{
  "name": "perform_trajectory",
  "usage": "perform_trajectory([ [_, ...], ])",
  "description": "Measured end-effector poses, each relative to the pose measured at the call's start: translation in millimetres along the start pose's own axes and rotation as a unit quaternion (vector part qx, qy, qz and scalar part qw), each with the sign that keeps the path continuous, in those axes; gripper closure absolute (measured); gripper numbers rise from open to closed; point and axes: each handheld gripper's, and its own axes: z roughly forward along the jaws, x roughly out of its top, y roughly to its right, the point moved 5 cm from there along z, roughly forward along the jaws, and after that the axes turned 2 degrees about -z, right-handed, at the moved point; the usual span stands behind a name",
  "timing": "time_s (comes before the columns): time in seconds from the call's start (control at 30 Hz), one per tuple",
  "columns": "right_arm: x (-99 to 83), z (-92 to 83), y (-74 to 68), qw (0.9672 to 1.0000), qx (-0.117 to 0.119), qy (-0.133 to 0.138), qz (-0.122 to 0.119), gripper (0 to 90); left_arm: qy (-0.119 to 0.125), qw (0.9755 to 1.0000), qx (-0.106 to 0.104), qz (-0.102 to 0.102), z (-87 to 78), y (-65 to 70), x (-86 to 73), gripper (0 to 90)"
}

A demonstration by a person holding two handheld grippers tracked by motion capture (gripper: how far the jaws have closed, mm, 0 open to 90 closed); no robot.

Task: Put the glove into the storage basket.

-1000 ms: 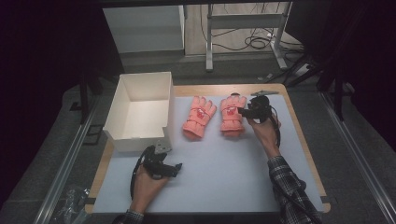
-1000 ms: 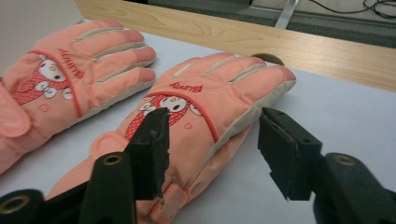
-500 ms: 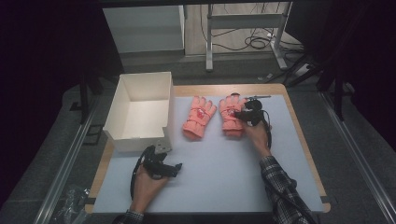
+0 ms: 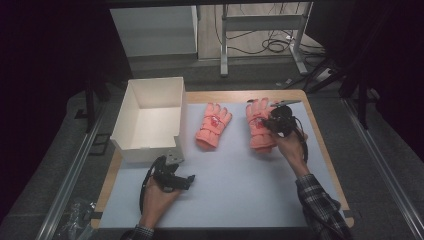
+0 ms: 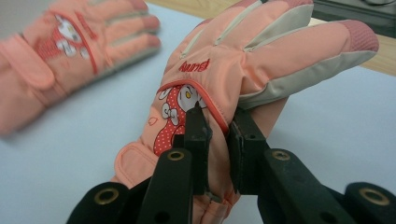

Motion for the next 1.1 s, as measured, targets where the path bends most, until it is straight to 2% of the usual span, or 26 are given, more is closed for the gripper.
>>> perform_trajectory([
  [0.1, -11.1, -20.7, 6.8, 0.9994, -0.026, -0.011, -0.018, 78.1, 0.0, 1.0, 0.0, 0.0, 0.0, 0.0, 0.0, 2.6],
  [0.2, -26.0, -37.4, 14.0, 0.9984, -0.046, -0.022, -0.025, 77.8, 0.001, 1.0, 0.0, -0.001, 0.1, 0.2, 0.1, 2.6],
  [0.33, -47.8, -44.3, 17.6, 0.9976, -0.056, -0.036, -0.018, 75.9, 0.0, 1.0, 0.0, -0.001, 0.1, 0.2, 0.1, 2.6],
  [0.47, -58.7, -38.6, 10.7, 0.9986, -0.039, -0.035, -0.004, 69.3, 0.001, 1.0, 0.0, -0.001, 0.1, 0.2, 0.1, 2.7],
  [0.53, -58.1, -37.9, 4.5, 0.9988, -0.042, -0.025, -0.007, 67.6, 0.001, 1.0, 0.0, -0.001, 0.1, 0.2, 0.1, 2.6],
  [0.6, -55.4, -38.8, -0.9, 0.9991, -0.038, -0.018, -0.009, 64.5, 0.001, 1.0, 0.0, -0.001, 0.1, 0.2, 0.1, 2.6],
  [0.73, -47.9, -40.7, -15.9, 0.9999, -0.014, -0.005, -0.007, 57.1, 0.001, 1.0, 0.0, -0.001, 0.1, 0.2, 0.0, 2.6],
  [0.87, -38.5, -40.8, -34.3, 0.9998, 0.015, 0.008, -0.013, 51.3, 0.001, 1.0, 0.0, -0.001, 0.1, 0.2, 0.0, 2.6],
  [0.9, -34.1, -40.4, -41.5, 0.9993, 0.032, 0.012, -0.012, 49.8, 0.001, 1.0, 0.0, -0.001, 0.1, 0.2, 0.0, 2.6],
  [0.97, -28.5, -39.6, -49.6, 0.9987, 0.046, 0.013, -0.019, 48.7, 0.001, 1.0, 0.001, -0.001, 0.0, 0.1, 0.1, 2.6],
  [1.1, -19.6, -40.6, -56.6, 0.998, 0.049, 0.024, -0.031, 47.2, 0.001, 1.0, 0.0, -0.001, 0.1, 0.2, 0.0, 2.6],
])
